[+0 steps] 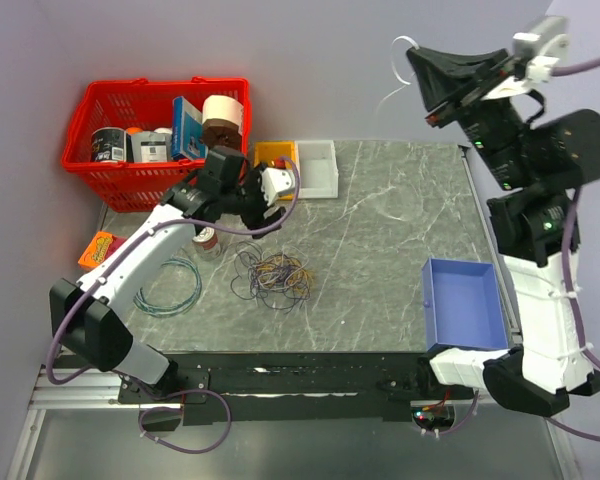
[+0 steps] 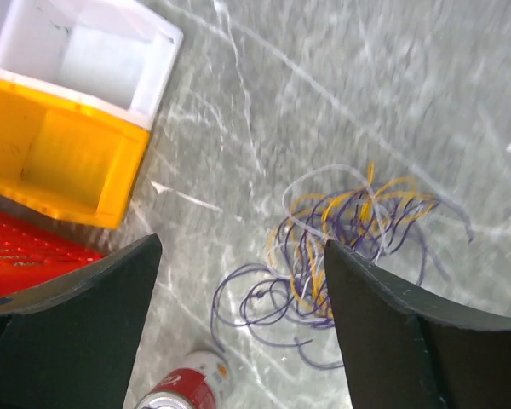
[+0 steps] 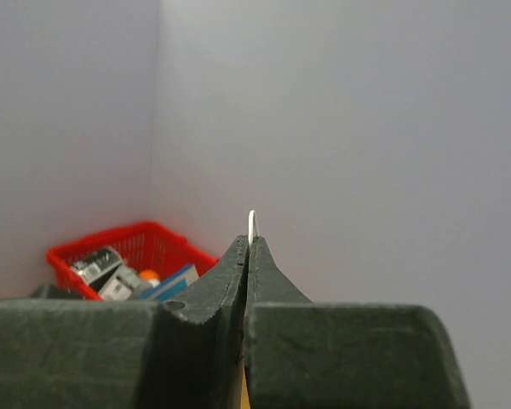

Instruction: Untangle the cables

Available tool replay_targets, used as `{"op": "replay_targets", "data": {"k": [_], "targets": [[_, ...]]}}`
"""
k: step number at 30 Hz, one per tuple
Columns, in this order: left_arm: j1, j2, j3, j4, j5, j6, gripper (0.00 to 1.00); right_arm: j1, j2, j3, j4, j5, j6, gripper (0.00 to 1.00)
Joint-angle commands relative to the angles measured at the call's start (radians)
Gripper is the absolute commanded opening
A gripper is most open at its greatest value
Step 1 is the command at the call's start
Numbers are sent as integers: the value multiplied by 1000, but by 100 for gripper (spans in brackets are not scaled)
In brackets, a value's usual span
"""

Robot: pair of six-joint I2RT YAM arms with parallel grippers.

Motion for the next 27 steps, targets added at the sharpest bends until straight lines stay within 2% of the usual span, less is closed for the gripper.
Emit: {"op": "replay_targets", "data": {"k": [1, 5, 10, 14, 19, 27], "targets": [[-1, -3, 78, 0, 51, -105, 84, -3, -3, -64, 93, -2, -11, 0], [3, -9, 81, 16, -81, -180, 89, -5, 40, -133, 207, 67, -83, 0], [32, -32, 3, 17, -231, -204, 92, -15, 168, -156, 385, 84, -120, 0], [92, -54, -72, 57, -267, -230, 93, -20, 262, -202, 686, 60, -71, 0], [135, -57, -106, 57, -236, -236, 97, -20, 457, -44, 718, 24, -29, 0], [137, -46, -112, 57, -259, -224, 99, -48, 720, 132, 799, 150, -65, 0]]}}
